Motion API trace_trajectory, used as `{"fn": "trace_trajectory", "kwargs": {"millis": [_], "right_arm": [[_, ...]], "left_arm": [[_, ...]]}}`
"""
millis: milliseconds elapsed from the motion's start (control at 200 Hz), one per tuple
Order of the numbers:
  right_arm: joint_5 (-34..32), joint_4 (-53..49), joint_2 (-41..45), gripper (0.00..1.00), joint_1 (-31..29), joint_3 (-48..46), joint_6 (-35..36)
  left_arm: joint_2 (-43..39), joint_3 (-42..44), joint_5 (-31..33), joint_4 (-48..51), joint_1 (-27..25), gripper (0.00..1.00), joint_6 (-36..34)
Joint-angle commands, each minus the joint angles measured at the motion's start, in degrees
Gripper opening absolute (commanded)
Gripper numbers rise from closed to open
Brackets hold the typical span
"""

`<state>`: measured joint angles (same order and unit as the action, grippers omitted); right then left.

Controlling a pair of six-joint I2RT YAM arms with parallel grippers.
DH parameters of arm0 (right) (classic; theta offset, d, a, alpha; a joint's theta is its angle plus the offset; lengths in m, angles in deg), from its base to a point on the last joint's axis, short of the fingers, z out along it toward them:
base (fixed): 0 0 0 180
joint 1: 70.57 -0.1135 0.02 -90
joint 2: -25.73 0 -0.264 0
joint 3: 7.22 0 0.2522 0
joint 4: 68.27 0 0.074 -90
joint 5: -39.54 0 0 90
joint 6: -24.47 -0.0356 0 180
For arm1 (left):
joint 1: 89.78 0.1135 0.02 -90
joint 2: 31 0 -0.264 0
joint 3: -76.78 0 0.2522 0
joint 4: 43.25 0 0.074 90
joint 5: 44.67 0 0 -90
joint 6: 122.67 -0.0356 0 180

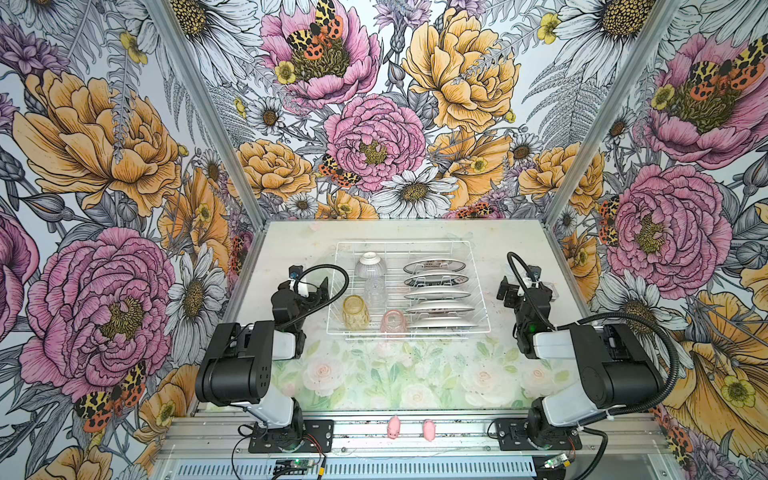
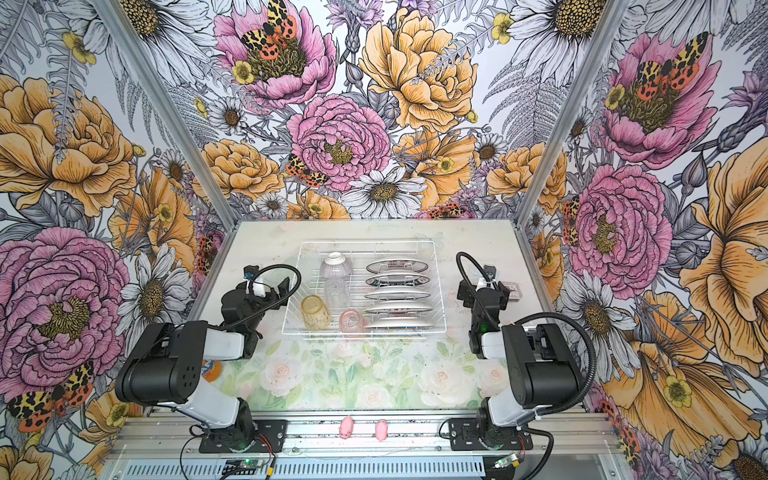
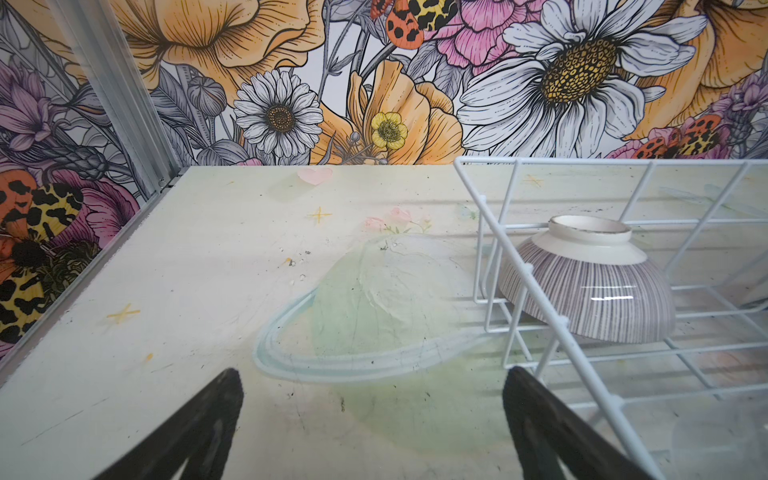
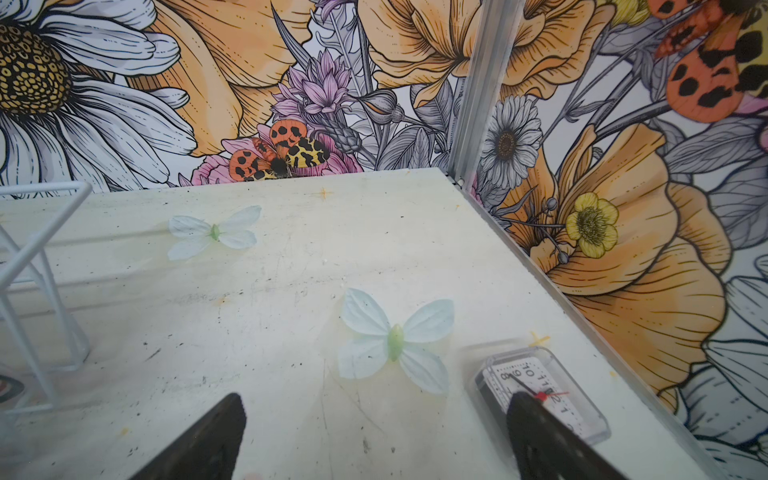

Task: Unload the mixed dishes from the dish rack
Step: 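Move both grippers from rest up toward the dish rack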

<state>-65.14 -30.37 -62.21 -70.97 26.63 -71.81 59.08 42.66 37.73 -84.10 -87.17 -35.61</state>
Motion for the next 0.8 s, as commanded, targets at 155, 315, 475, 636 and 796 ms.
{"fn": "trace_trajectory", "kwargs": {"millis": [155,315,475,636,796], "right_arm": [[0.82,0.86,-0.49,0.99,0.19,1.43,0.36],[0.88,0.90,-0.48,0.99,0.14,1.29,0.38],[1.14,0.99,-0.37,0.95,0.34,1.17,0.23],[0.24,-3.34,3.30,0.83,0.66,2.00,-0.64],[1.20,-20.08,15.94,0.79,0.60,5.30,-2.01]], "left_arm": [[-1.01,-0.90,-2.97,-0.38,0.87,0.89,0.83],[-4.61,-3.10,-4.27,6.51,1.18,0.68,0.83],[-18.04,-14.91,5.38,34.60,-5.95,0.54,0.26],[-24.07,-26.34,21.46,51.22,-18.27,0.57,0.25],[-21.84,-36.01,27.26,62.44,-25.76,0.54,-4.33]]}}
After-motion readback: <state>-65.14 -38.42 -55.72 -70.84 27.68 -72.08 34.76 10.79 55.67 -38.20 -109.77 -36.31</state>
